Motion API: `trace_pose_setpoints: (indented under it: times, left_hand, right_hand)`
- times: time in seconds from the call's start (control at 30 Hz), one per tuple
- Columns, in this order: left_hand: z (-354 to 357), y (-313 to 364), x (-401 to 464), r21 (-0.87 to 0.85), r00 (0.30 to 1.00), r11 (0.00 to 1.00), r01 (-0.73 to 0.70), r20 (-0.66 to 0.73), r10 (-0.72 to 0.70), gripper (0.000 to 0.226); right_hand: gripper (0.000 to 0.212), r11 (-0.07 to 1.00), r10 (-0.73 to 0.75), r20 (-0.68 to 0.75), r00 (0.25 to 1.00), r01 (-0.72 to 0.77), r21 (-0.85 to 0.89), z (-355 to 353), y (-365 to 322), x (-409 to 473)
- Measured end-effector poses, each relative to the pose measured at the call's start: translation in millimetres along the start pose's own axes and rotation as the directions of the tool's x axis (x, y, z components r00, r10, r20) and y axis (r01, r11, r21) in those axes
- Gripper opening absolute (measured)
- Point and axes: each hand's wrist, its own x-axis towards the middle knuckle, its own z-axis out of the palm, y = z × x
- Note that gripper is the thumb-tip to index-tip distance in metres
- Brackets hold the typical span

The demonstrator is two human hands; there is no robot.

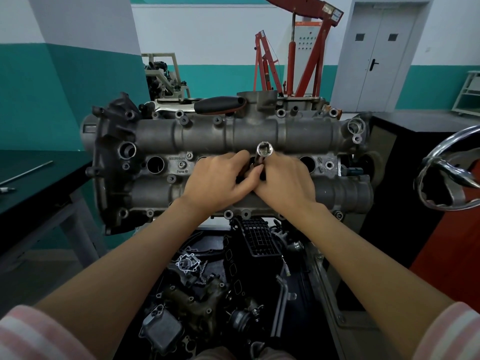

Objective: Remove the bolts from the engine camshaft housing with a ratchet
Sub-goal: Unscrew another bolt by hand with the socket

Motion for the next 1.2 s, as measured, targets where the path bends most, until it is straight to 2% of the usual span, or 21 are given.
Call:
trace_pose_setpoints:
  times: [0.3, 0.53, 0.8, 1.2]
  left_hand:
    - [0.6, -0.4, -0.6, -0.036, 0.998, 0.999, 0.001, -0.055, -0.003, 0.055]
    - [2.0, -1.5, -1.1, -0.013, 0.998, 0.999, -0.031, -0.049, 0.030, 0.050]
    - [2.3, -1.3, -0.8, 0.004, 0.999, 1.000, -0.015, -0.036, 0.015, 0.058]
    - [0.7, 0.9, 0.5, 0.039, 0.990, 0.991, -0.131, -0.050, 0.133, 0.044]
  right_hand:
    - [0.033, 1.000, -0.007, -0.035, 0.999, 0.007, 0.001, 2.6, 1.6, 0.9]
    - [0.028, 1.000, -0.010, -0.033, 0.999, 0.010, 0.009, 1.4, -0.5, -0.2]
    - [0.018, 1.000, 0.002, -0.021, 1.000, -0.002, -0.012, 6.8, 1.6, 1.3]
    - [0.023, 0.999, 0.040, -0.053, 0.998, -0.039, 0.015, 6.5, -0.1, 1.0]
